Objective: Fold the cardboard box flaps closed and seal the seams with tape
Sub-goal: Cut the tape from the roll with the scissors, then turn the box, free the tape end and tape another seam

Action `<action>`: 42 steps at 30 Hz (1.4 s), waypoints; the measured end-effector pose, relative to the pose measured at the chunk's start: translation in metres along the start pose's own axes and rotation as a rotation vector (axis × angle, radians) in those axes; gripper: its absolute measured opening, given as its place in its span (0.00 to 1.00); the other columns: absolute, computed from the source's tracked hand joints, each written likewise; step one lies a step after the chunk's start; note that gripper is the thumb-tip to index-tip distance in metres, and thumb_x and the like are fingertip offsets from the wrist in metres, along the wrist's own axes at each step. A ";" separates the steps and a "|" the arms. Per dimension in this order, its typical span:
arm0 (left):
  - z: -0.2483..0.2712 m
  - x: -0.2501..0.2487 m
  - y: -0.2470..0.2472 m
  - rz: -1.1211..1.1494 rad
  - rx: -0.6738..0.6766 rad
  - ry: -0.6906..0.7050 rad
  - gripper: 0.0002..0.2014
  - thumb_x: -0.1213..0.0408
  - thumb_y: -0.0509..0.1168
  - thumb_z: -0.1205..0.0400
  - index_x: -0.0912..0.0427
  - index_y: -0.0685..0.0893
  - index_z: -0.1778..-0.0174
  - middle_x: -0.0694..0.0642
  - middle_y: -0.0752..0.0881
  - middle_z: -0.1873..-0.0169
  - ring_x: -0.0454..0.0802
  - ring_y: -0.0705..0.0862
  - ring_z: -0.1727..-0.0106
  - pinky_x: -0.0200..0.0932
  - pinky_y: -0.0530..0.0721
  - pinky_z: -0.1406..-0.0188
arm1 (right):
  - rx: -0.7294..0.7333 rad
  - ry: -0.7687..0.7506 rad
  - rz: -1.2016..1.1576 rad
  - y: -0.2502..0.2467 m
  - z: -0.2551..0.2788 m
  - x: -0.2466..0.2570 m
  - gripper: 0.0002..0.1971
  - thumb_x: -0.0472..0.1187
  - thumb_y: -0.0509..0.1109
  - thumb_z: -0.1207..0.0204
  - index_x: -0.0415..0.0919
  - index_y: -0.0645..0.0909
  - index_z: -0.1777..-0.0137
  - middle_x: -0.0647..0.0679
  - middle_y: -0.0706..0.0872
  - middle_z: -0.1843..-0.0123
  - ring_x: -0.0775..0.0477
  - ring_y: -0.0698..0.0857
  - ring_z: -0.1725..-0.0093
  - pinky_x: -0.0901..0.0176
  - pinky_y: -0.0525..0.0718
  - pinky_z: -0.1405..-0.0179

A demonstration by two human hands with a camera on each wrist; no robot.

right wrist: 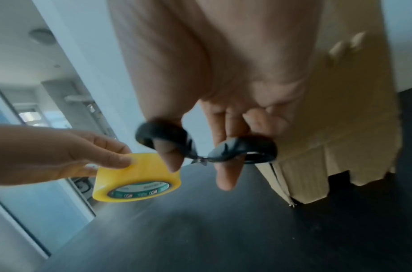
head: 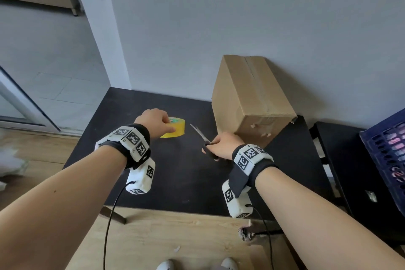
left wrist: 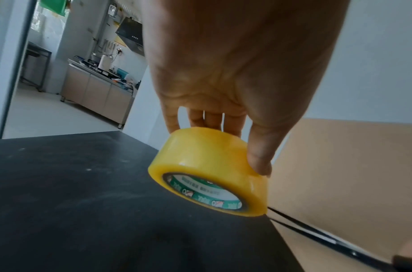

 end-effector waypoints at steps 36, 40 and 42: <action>0.004 -0.145 -0.037 0.307 -0.113 0.327 0.16 0.61 0.55 0.15 0.49 0.73 0.30 0.55 0.87 0.61 0.54 0.89 0.63 0.46 0.86 0.51 | -0.507 -0.452 -0.408 -0.142 0.061 0.024 0.08 0.35 0.67 0.24 0.44 0.88 0.57 0.52 0.88 0.63 0.50 0.87 0.62 0.58 0.86 0.58; 0.012 -0.163 -0.030 0.178 -0.054 0.352 0.24 0.44 0.56 0.17 0.39 0.66 0.24 0.55 0.89 0.61 0.49 0.89 0.65 0.49 0.86 0.46 | -0.603 -0.351 -0.128 -0.164 0.057 -0.023 0.12 0.45 0.70 0.24 0.49 0.87 0.43 0.50 0.85 0.35 0.51 0.81 0.34 0.65 0.73 0.37; 0.015 -0.170 -0.026 0.036 -0.037 0.361 0.28 0.38 0.55 0.20 0.37 0.63 0.23 0.56 0.90 0.63 0.43 0.87 0.68 0.47 0.84 0.44 | -0.472 -0.287 0.005 -0.159 0.049 -0.041 0.22 0.56 0.72 0.27 0.52 0.82 0.34 0.44 0.70 0.21 0.45 0.66 0.20 0.55 0.62 0.23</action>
Point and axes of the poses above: each hand's wrist, its own z-axis away from the middle knuckle, its own y-axis out of the palm, x = y × z, the point moved 3 cm from there along -z, towards the middle knuckle
